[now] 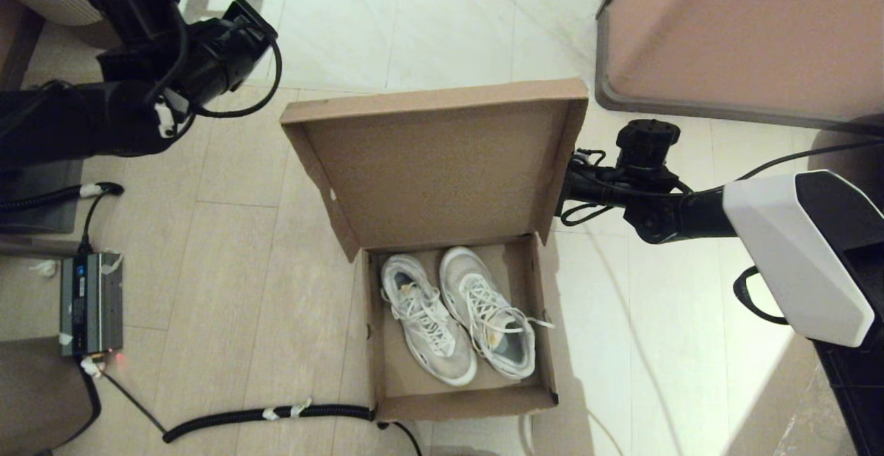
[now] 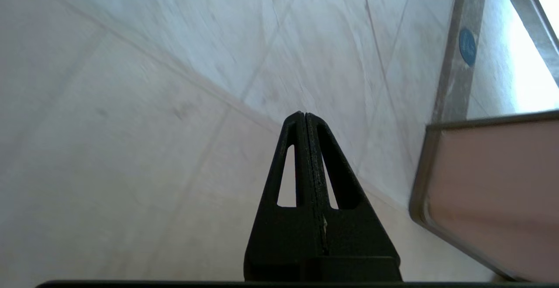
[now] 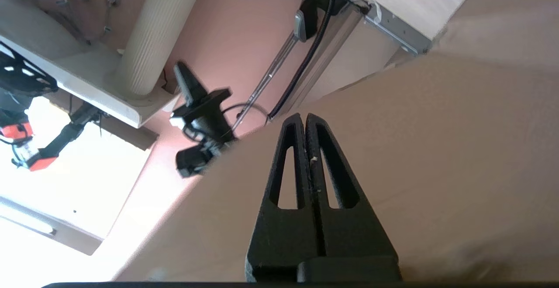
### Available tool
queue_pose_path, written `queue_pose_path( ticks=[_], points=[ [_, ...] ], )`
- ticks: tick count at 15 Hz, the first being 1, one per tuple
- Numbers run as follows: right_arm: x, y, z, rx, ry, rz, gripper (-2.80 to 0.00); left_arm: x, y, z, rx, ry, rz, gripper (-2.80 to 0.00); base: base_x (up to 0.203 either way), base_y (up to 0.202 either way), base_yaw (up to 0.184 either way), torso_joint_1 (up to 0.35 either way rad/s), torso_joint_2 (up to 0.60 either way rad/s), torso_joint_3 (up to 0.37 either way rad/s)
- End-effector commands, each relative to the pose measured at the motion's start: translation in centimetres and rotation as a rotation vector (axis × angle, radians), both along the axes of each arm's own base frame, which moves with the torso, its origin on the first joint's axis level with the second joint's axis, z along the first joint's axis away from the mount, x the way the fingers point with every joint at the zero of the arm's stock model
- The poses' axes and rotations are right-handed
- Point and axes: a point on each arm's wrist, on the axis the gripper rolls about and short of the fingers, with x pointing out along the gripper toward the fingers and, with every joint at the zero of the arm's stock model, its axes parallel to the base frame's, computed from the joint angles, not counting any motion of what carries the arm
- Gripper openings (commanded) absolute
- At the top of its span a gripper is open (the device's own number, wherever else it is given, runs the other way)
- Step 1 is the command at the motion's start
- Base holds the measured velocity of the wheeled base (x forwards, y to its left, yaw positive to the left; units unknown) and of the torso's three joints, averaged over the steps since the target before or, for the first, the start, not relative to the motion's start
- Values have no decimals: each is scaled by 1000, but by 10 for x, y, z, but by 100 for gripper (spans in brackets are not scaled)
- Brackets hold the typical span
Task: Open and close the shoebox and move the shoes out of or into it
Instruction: Close the shoe box
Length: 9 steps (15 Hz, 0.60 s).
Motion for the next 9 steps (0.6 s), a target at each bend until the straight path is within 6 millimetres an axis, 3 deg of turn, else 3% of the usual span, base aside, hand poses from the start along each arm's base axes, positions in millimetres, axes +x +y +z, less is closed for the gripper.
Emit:
queue_pose_path(
  ticks=[1,5,9],
  points=[
    [-20,-3,18,0,14,16,-280,18,-15,-26,-22,60,-44,-280,0,0,0,0,0,0],
    [-52,-9,17,-18,96,32,-280,43,-25,-61,-8,73,-122,-280,0,0,0,0,0,0],
    [-98,-14,20,-47,139,39,-280,37,-56,-62,-12,65,-186,-280,0,0,0,0,0,0]
  ],
)
